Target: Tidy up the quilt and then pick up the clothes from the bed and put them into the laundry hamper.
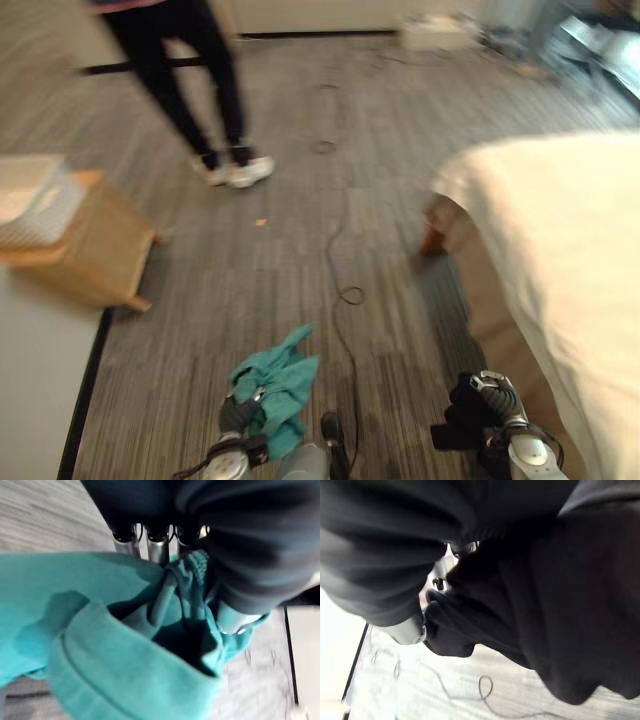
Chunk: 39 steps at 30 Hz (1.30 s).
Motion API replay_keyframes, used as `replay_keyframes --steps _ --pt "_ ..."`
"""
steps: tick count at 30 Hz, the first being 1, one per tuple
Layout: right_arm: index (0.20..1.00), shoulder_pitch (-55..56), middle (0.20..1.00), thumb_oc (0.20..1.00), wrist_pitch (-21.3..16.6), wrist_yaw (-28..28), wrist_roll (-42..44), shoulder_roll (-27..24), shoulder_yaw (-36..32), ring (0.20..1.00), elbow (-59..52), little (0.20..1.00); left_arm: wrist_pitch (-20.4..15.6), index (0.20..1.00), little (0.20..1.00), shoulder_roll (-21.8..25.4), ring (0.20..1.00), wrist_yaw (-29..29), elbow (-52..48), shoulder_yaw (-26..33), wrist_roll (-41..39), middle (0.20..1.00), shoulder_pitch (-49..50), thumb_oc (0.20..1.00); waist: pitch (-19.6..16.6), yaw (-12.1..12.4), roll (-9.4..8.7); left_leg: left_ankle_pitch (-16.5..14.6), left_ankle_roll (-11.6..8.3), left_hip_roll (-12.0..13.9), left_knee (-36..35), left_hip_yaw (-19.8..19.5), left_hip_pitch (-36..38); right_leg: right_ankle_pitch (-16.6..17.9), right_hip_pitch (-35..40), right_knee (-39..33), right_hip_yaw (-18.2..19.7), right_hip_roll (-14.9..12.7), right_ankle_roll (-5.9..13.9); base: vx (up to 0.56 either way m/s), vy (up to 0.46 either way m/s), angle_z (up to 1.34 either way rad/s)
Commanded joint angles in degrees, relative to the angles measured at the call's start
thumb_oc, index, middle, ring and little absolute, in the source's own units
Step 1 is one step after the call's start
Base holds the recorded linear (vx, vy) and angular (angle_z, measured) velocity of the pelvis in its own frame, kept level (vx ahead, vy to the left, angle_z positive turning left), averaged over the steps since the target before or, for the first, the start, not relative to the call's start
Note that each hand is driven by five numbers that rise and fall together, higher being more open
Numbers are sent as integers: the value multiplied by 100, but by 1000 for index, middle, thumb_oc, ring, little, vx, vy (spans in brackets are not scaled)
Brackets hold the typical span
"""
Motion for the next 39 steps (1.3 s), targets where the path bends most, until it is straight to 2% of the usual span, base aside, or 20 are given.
replay_keyframes --steps 1,2,4,9,10,15,17,18,20,22,24,26,28,32,33,34,35,36,37,39 --pt "200 -564 200 200 -363 116 287 77 107 200 -163 200 -230 200 200 461 200 165 39 138 110 200 -587 200 373 -193 65 -513 -1116 636 -740 -177 712 633 -1113 -562 1490 199 324 82 232 176" --pt "200 -638 200 200 -390 32 355 85 87 200 15 200 -251 200 200 358 200 166 27 26 118 200 -739 200 460 -301 195 -402 -1130 607 -816 -593 792 165 -1392 -960 2216 753 189 120 90 170" --pt "200 -689 200 200 -417 -24 470 103 -15 200 64 200 -261 200 200 373 200 112 54 -66 155 200 -831 200 395 -376 145 -439 -1175 565 -829 -889 831 401 -1308 -2244 2479 731 163 171 -109 175" --pt "200 -734 200 200 -359 -67 330 105 -60 200 325 200 -248 200 200 151 200 84 370 -29 245 200 -923 200 238 -325 -12 -635 -1158 369 -697 -1014 943 684 -880 -3013 2633 714 312 130 -83 61" --pt "200 -1951 200 200 -280 -189 326 342 1445 200 2911 200 1 200 200 -1216 200 293 4042 -1028 -210 200 -2809 200 -49 180 27 -561 -1099 24 -975 -1943 1167 285 -422 -3099 2586 1525 -63 57 -41 4" --pt "200 -2191 200 200 -327 -210 170 203 1552 200 2596 200 -37 200 200 -1187 200 334 3938 -1180 -130 200 -2966 200 20 172 59 -622 -1192 127 -845 -1953 1247 143 -474 -3039 2532 1573 -196 112 -83 5" --pt "200 -2366 200 200 -339 -273 -195 60 1743 200 2379 200 -78 200 200 -1196 200 303 3761 -1262 -221 200 -3098 200 292 298 25 -559 -1377 46 460 -1849 700 129 -311 -3156 2510 1583 -296 101 -168 0" --pt "200 -2493 200 200 -326 -327 -395 -126 1797 200 2022 200 -124 200 200 -1199 200 354 3553 -1386 -231 200 -3266 200 547 503 -10 -114 -1508 86 1701 -1710 -17 120 -107 -3243 2388 1551 -397 60 -158 2" --pt "200 -2563 200 200 -321 -385 -461 -193 1823 200 1911 200 -136 200 200 -1226 200 379 3508 -1425 -284 200 -3351 200 628 579 -37 -73 -1474 93 2005 -1622 -309 91 -4 -3293 2348 1540 -415 207 -103 25" --pt "200 -2695 200 200 -271 -498 -519 -177 1835 200 1803 200 -145 200 200 -1297 200 450 3372 -1436 -342 200 -3326 200 593 726 -81 -405 -1308 42 1668 -1249 -962 -177 144 -3294 2384 1531 -369 420 -26 -2" --pt "200 -2719 200 200 -277 -552 -521 -134 1844 200 1783 200 -133 200 200 -1311 200 449 3253 -1453 -355 200 -3248 200 552 800 -67 -408 -1240 53 1260 -1155 -971 -290 186 -3294 2431 1555 -332 324 65 -22" --pt "200 -2791 200 200 -337 -603 -448 -65 1837 200 1794 200 -134 200 200 -1290 200 434 3108 -1400 -360 200 -3135 200 456 938 28 88 -1278 153 129 -975 -1013 -525 346 -3294 2415 1706 -273 551 108 -24" --pt "200 -2894 200 200 -357 -622 -390 4 1845 200 1821 200 -170 200 200 -1254 200 409 2978 -1320 -462 200 -3036 200 391 1105 30 186 -1278 228 -577 -736 -1206 -716 558 -3294 2343 1752 -194 600 116 -14" --pt "200 -2954 200 200 -395 -613 -374 227 1818 200 1841 200 -137 200 200 -1208 200 364 3025 -1245 -475 200 -2968 200 262 1303 -112 444 -1125 117 -776 -797 -1106 -658 911 -3294 2392 1668 -38 610 172 -25" --pt "200 -2881 200 200 -453 -642 -328 365 1752 200 1890 200 -82 200 200 -1170 200 353 3076 -1334 -419 200 -2987 200 266 1407 -306 366 -936 -129 -516 -983 -1027 -116 743 -2296 2480 1397 284 653 253 -54" --pt "200 -2861 200 200 -468 -637 -268 371 1683 200 1903 200 -65 200 200 -1145 200 355 3106 -1350 -362 200 -2973 200 313 1379 -366 271 -829 -264 -493 -1049 -842 413 523 -1544 2486 1207 546 916 333 -51" --pt "200 -2873 200 200 -512 -611 -199 374 1670 200 1840 200 -57 200 200 -1127 200 362 3095 -1378 -287 200 -2971 200 381 1291 -317 144 -729 -307 -515 -1124 -581 1036 211 -641 2573 1085 714 705 247 -29" --pt "200 -2874 200 200 -548 -607 -139 365 1630 200 1728 200 -80 200 200 -1111 200 375 3061 -1385 -275 200 -2966 200 387 1197 -181 54 -666 -266 -631 -1262 -263 1260 -177 -18 2699 1069 688 727 229 8" --pt "200 -2913 200 200 -594 -605 -72 351 1590 200 1614 200 -87 200 200 -1102 200 394 3030 -1410 -245 200 -2994 200 404 1050 -9 -15 -607 -222 -850 -1444 126 1333 -652 596 2798 1197 599 768 208 49" --pt "200 -2950 200 200 -633 -587 -2 316 1519 200 1400 200 -99 200 200 -1062 200 488 2984 -1483 -103 200 -3082 200 483 662 278 -225 -622 -113 -975 -1820 696 756 -1416 954 2595 1436 349 760 125 116"
